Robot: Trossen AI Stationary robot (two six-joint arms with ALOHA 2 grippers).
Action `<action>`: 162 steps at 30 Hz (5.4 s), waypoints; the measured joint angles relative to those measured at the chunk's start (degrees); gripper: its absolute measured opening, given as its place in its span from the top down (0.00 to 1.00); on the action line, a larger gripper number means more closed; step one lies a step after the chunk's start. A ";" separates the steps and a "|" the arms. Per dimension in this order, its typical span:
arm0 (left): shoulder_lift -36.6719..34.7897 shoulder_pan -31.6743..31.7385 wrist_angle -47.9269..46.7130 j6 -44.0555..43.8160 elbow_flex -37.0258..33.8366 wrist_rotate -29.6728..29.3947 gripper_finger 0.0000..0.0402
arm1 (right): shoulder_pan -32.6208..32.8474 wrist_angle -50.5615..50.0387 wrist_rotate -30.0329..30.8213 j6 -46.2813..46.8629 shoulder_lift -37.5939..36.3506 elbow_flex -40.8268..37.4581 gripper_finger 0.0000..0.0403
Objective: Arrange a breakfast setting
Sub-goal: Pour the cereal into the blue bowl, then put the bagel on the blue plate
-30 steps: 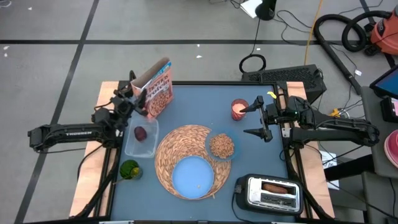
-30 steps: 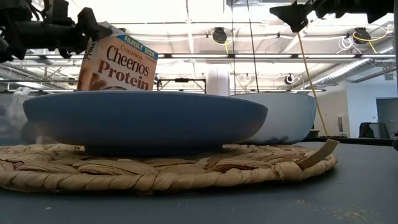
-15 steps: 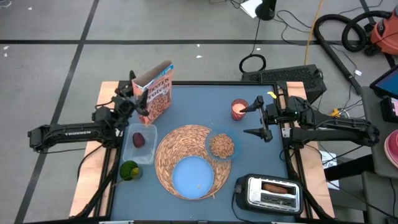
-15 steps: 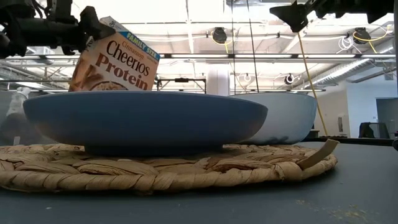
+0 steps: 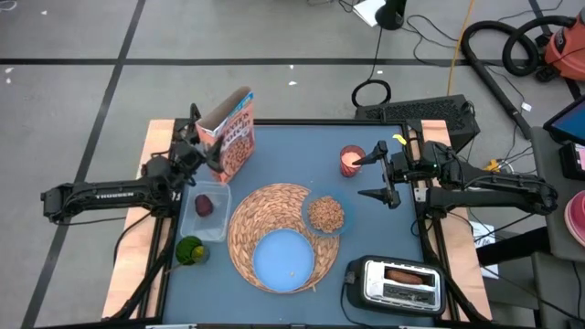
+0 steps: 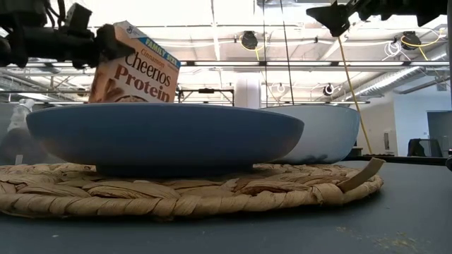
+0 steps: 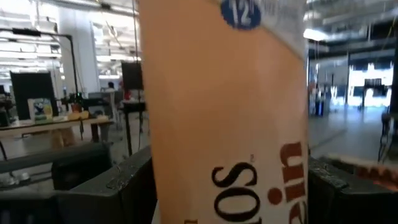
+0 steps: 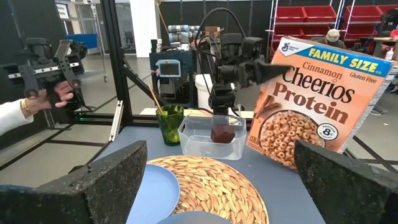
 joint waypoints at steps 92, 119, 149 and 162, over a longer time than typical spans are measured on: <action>-0.04 -3.14 21.29 4.76 -0.09 4.64 0.02 | 0.00 -0.02 0.00 0.01 0.01 0.02 0.02; 4.11 -19.03 9.32 -2.74 15.12 20.56 0.02 | 0.21 0.42 -0.29 8.79 -0.08 0.02 0.02; 22.24 -29.28 10.65 -18.56 15.67 20.80 0.02 | 21.76 -35.30 6.22 28.22 4.95 26.39 0.03; 26.29 -30.42 10.60 -21.57 15.67 17.80 0.02 | 37.01 -61.13 5.24 57.15 21.29 43.23 0.03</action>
